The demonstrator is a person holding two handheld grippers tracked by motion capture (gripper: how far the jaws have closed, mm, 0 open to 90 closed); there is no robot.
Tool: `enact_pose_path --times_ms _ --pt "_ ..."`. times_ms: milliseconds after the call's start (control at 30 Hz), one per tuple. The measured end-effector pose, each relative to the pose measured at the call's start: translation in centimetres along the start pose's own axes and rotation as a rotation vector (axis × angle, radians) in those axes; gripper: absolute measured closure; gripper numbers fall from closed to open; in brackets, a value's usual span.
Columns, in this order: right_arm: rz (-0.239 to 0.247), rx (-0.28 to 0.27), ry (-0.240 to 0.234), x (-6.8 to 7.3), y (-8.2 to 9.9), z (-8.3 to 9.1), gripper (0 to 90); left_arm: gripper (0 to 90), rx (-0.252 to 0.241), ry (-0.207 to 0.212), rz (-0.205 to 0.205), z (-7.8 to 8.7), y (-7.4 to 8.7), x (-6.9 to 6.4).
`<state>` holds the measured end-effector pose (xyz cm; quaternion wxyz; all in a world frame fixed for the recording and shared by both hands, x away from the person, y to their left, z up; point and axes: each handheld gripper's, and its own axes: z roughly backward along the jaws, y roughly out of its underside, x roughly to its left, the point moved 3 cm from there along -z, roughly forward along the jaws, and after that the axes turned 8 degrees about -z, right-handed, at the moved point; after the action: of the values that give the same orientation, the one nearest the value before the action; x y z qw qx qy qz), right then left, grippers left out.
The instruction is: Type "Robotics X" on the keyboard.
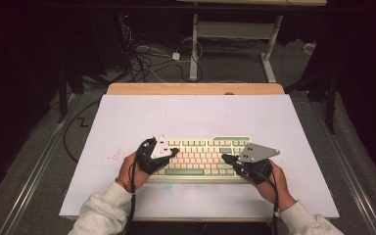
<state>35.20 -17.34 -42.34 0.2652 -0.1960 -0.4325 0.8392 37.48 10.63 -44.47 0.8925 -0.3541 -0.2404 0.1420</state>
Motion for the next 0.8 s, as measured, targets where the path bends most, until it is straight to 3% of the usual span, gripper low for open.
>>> enact_pose_path --times_ms 333,800 --pt "0.002 0.006 -0.009 0.0 -0.2 -0.9 90.0 87.3 -0.001 -0.032 0.015 1.7 2.0 0.2" --pt "-0.006 -0.002 -0.032 -0.1 -0.8 -1.7 90.0 87.3 0.004 -0.090 0.073 5.1 5.2 0.5"
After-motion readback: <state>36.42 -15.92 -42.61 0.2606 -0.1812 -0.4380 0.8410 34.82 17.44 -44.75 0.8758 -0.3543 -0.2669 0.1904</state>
